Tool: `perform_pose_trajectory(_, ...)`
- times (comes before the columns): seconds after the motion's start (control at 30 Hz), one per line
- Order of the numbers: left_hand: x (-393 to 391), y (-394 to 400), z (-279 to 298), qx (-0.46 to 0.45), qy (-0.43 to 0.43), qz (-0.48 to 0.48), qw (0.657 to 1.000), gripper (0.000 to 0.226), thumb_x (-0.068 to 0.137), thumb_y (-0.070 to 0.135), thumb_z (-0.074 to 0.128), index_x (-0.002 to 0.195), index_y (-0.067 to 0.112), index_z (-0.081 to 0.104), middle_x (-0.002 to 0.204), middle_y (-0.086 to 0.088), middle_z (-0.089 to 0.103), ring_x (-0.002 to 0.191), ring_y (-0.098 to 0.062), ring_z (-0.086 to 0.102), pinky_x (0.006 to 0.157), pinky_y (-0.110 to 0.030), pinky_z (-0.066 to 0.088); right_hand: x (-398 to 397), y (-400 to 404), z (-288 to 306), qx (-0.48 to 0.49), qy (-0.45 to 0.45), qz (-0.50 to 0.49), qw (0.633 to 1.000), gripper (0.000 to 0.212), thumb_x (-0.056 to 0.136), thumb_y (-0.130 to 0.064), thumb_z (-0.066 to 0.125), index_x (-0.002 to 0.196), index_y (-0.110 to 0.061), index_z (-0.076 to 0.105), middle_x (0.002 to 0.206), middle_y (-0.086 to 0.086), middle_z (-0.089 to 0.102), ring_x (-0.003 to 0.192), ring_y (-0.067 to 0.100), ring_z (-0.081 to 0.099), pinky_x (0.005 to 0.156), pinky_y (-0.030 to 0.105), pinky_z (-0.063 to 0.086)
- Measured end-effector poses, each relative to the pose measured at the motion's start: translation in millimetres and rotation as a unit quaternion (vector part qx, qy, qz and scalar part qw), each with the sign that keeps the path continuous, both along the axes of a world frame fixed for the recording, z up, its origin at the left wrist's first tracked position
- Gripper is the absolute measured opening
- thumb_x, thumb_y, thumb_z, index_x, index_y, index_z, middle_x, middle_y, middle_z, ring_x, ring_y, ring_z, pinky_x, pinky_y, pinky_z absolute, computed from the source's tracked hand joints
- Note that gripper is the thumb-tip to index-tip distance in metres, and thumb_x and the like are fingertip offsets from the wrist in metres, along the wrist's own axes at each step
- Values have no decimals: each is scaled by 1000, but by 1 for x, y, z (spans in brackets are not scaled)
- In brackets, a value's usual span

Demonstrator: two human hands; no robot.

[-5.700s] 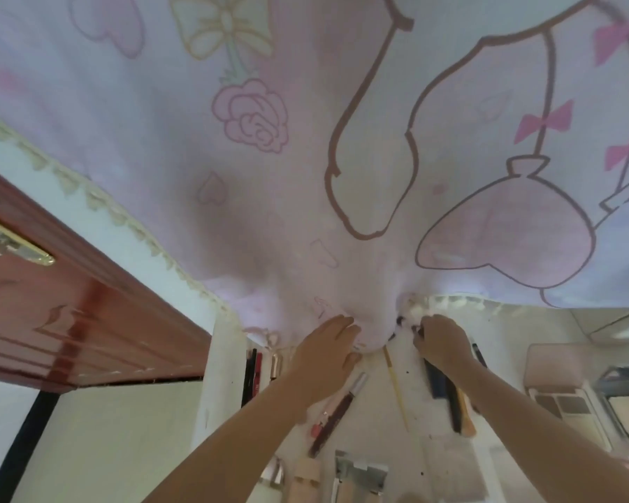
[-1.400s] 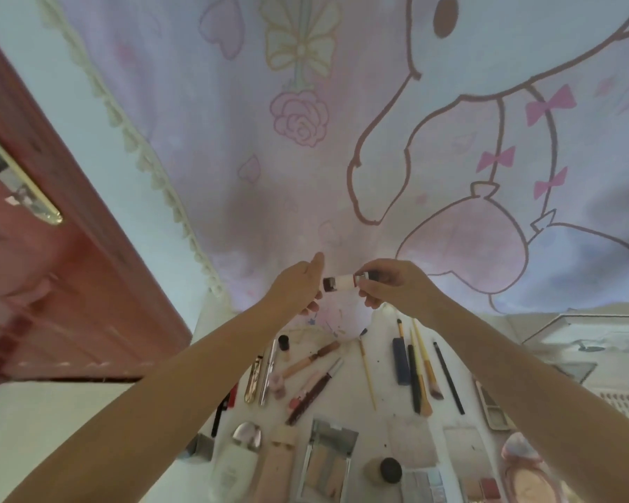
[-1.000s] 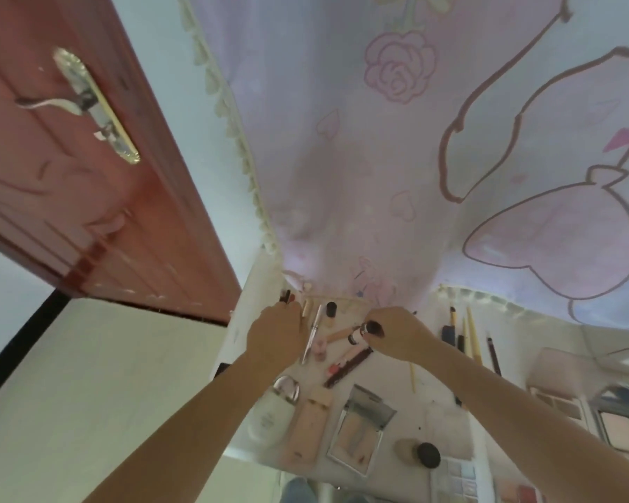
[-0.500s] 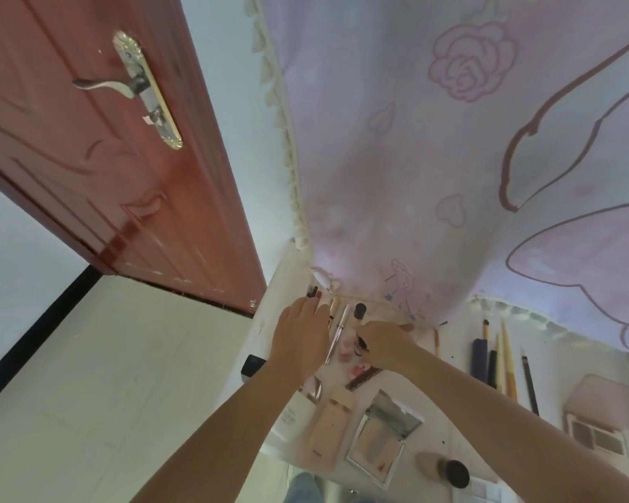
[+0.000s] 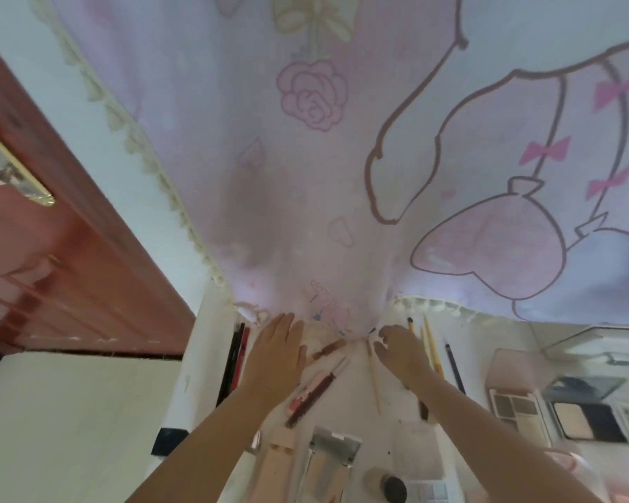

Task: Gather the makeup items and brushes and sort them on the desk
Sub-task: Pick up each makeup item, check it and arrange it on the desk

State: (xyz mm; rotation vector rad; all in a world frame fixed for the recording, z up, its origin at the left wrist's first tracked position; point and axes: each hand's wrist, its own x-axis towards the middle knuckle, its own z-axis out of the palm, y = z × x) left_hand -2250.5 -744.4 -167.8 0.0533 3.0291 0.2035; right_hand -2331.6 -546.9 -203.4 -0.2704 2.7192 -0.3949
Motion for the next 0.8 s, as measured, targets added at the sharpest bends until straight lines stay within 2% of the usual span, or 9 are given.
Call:
perform_pose_trajectory(0.07, -11, 13, 2, -7, -25, -19, 999, 47, 101, 28, 19, 144, 9, 19, 154, -7, 15, 144, -20, 11, 120, -33, 11, -16, 3, -6, -14, -7, -57, 998, 37, 94, -26, 44, 124, -5, 48, 122, 11, 53, 115, 24, 50, 91, 27, 41)
perform_pose_trajectory(0.13, -20, 25, 6, -11, -21, -27, 999, 48, 101, 29, 20, 145, 11, 16, 155, -4, 11, 144, -18, 8, 119, -31, 7, -29, -3, -13, -27, -20, -82, 996, 36, 92, -25, 47, 120, -2, 49, 121, 13, 53, 115, 27, 50, 91, 30, 41)
perform_pose_trajectory(0.2, -27, 30, 7, 1, 7, -24, 1000, 46, 99, 28, 24, 140, 7, 30, 150, -9, 27, 141, -23, 23, 116, -30, 19, -40, -12, -21, -32, -33, -82, 996, 32, 89, -21, 50, 114, -2, 54, 116, 15, 56, 110, 30, 53, 86, 32, 43)
perform_pose_trajectory(0.3, -36, 32, 9, 33, -5, -39, 999, 48, 85, 31, 29, 102, 5, 66, 107, -12, 67, 102, -27, 66, 85, -32, 53, -49, -19, -30, -52, -51, -79, 994, 23, 80, -17, 57, 98, -3, 65, 101, 14, 65, 94, 30, 61, 68, 28, 44)
perform_pose_trajectory(0.33, -38, 32, 13, 29, -21, -34, 999, 53, 81, 32, 26, 100, 5, 67, 106, -12, 68, 101, -27, 66, 84, -33, 53, -51, -21, -31, -58, -52, -84, 993, 20, 80, -15, 57, 93, -3, 66, 98, 15, 66, 91, 30, 62, 65, 27, 42)
perform_pose_trajectory(0.43, -40, 33, 14, 24, -49, -37, 998, 64, 85, 36, 14, 125, 2, 51, 134, -15, 50, 129, -28, 44, 107, -35, 36, -53, -16, -27, -47, -49, -83, 994, 15, 82, -9, 52, 82, -3, 66, 83, 11, 66, 84, 29, 62, 61, 25, 37)
perform_pose_trajectory(0.57, -43, 42, 15, 52, -45, -53, 996, 40, 82, 29, 34, 88, 11, 69, 92, -2, 70, 88, -17, 69, 74, -23, 55, -42, 15, -12, 3, -54, -59, 997, 28, 87, -15, 46, 60, -11, 41, 59, -2, 39, 71, 21, 49, 56, 23, 35)
perform_pose_trajectory(0.67, -42, 55, 12, 92, -64, -60, 992, 35, 96, 22, 33, 123, 7, 51, 124, -6, 55, 118, -20, 49, 98, -29, 41, -23, 45, 2, 32, -55, -46, 997, 23, 92, -20, 43, 72, -9, 49, 64, -3, 40, 75, 19, 50, 63, 22, 37)
perform_pose_trajectory(0.8, -41, 75, 13, 215, -131, -25, 967, 37, 98, 23, 34, 132, 10, 41, 131, -5, 51, 119, -19, 47, 98, -25, 35, 5, 69, 39, -61, -34, -55, 996, 22, 92, -23, 48, 97, -9, 64, 88, 3, 60, 88, 16, 55, 69, 14, 34)
